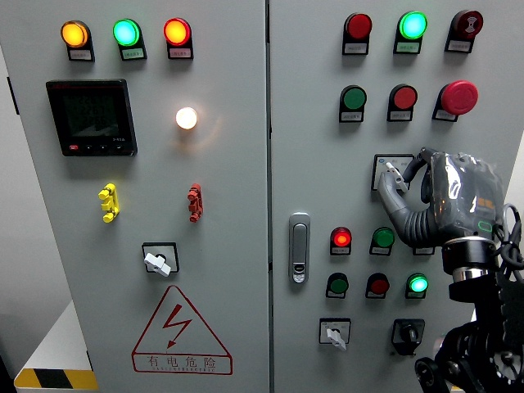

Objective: Rotate and turn off gray switch

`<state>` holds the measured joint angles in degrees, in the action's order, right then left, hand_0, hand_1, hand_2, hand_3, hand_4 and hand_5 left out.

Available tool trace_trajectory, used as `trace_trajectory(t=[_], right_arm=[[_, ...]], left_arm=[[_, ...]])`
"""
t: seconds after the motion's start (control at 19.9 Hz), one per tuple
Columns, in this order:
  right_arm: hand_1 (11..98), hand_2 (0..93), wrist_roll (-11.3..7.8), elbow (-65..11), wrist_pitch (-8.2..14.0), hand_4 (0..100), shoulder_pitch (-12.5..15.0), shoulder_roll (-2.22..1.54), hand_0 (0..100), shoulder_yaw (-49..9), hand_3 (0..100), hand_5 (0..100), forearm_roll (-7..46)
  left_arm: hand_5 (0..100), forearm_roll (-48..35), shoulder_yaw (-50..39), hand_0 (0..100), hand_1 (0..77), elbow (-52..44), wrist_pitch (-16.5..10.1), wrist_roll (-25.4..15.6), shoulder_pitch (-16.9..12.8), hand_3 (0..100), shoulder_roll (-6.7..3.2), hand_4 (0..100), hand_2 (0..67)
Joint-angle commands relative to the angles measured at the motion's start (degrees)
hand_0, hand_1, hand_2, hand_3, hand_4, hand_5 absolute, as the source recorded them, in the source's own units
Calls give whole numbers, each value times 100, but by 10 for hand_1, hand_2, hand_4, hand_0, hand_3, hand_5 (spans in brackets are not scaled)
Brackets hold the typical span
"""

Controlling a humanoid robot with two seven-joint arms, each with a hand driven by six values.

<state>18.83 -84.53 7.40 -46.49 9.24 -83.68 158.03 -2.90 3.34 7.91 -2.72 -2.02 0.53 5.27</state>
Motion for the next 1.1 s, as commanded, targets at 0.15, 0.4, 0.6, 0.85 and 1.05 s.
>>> trace_trajectory(t=[0.15, 0.4, 0.6, 0.85, 1.05], right_arm=[[437, 730, -2, 6, 42, 1000, 0, -1, 548, 1, 1000, 1000, 0], [443, 732, 33, 33, 42, 1000, 0, 8, 542, 10, 1000, 1000, 0], [444, 720, 42, 77, 95, 1000, 0, -1, 545, 1, 1000, 1000, 0], [443, 715, 147, 85, 121, 1000, 0, -1, 549, 10, 1000, 1000, 0], [440, 713, 252, 77, 121, 1000, -9, -10, 551, 45, 1000, 1000, -9]], left_arm=[[127, 0, 0, 0, 0, 0, 0, 0, 0, 208, 0, 121, 101], [127, 0, 0, 0, 0, 0, 0, 0, 0, 208, 0, 121, 101], [127, 0, 0, 0, 0, 0, 0, 0, 0, 208, 0, 121, 101], [128, 0, 0, 0, 0, 0, 0, 0, 0, 208, 0, 121, 101], [127, 0, 0, 0, 0, 0, 0, 0, 0, 208, 0, 121, 101]])
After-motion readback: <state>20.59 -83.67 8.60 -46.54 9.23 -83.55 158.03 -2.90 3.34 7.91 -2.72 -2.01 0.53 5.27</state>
